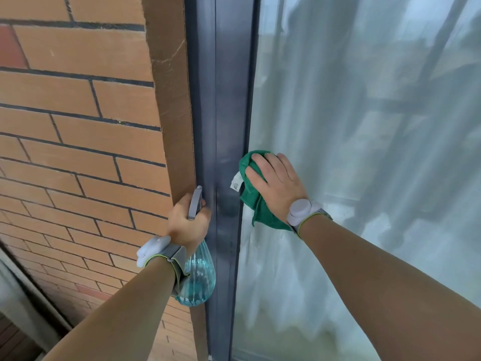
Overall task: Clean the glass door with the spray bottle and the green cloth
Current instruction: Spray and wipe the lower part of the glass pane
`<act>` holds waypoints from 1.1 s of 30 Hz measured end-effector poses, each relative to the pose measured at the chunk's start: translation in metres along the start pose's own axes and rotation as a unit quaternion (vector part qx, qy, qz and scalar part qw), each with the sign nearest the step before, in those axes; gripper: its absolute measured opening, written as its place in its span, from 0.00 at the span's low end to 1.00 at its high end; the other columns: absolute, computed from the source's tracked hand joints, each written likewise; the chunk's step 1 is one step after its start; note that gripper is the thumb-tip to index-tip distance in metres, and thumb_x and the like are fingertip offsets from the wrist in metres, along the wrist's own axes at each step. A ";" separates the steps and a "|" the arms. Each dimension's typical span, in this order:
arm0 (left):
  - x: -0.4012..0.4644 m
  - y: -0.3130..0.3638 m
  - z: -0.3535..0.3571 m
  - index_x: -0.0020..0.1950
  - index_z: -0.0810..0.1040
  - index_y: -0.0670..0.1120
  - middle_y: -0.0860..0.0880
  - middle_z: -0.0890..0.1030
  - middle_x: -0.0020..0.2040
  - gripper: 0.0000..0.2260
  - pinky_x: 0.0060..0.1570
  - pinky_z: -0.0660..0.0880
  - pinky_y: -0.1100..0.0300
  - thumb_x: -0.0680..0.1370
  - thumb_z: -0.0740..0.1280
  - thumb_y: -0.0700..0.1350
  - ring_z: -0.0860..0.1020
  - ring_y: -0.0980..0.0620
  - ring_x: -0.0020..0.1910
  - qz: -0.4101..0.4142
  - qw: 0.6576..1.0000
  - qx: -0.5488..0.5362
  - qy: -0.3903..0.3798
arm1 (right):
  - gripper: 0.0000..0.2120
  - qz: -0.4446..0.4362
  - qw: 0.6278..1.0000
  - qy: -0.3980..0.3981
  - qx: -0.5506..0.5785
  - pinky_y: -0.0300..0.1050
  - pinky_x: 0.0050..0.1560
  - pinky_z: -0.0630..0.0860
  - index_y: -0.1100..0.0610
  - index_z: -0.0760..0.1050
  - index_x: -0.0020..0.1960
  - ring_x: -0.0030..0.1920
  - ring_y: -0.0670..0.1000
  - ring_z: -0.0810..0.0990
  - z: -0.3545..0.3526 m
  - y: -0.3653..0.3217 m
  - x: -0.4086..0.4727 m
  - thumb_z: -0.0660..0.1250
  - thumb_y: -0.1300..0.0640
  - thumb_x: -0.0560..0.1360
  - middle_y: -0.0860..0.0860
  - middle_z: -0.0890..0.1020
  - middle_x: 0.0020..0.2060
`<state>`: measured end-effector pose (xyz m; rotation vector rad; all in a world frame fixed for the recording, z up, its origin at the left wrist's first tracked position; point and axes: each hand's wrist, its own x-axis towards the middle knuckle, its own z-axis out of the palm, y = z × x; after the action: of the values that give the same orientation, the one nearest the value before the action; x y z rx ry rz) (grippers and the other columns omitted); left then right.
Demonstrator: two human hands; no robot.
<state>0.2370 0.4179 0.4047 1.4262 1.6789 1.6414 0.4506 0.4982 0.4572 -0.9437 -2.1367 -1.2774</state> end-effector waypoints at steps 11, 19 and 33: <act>0.003 -0.003 0.004 0.41 0.74 0.44 0.49 0.71 0.31 0.07 0.33 0.65 0.57 0.71 0.62 0.48 0.67 0.46 0.31 0.013 1.000 0.015 -0.013 | 0.30 -0.031 0.997 -0.076 -0.007 0.62 0.75 0.53 0.59 0.66 0.70 0.74 0.62 0.60 0.008 -0.008 -0.027 0.63 0.51 0.70 0.58 0.63 0.73; -0.007 0.003 0.023 0.40 0.75 0.49 0.52 0.72 0.31 0.03 0.32 0.65 0.59 0.72 0.64 0.47 0.68 0.49 0.29 -0.003 0.998 0.013 -0.053 | 0.28 -0.054 0.988 -0.146 -0.007 0.61 0.76 0.49 0.55 0.66 0.69 0.74 0.60 0.59 0.027 -0.031 -0.089 0.67 0.52 0.71 0.54 0.64 0.72; -0.017 0.041 0.040 0.44 0.77 0.44 0.50 0.76 0.34 0.05 0.34 0.69 0.57 0.73 0.65 0.45 0.71 0.49 0.32 0.036 0.995 0.038 -0.082 | 0.32 -0.171 0.959 -0.214 -0.071 0.56 0.71 0.64 0.52 0.67 0.71 0.68 0.56 0.70 0.013 -0.018 -0.102 0.35 0.61 0.76 0.51 0.71 0.69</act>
<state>0.2927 0.4158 0.4262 1.6273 1.6311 1.4671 0.5030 0.4715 0.3706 -1.0128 -2.6645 -1.5172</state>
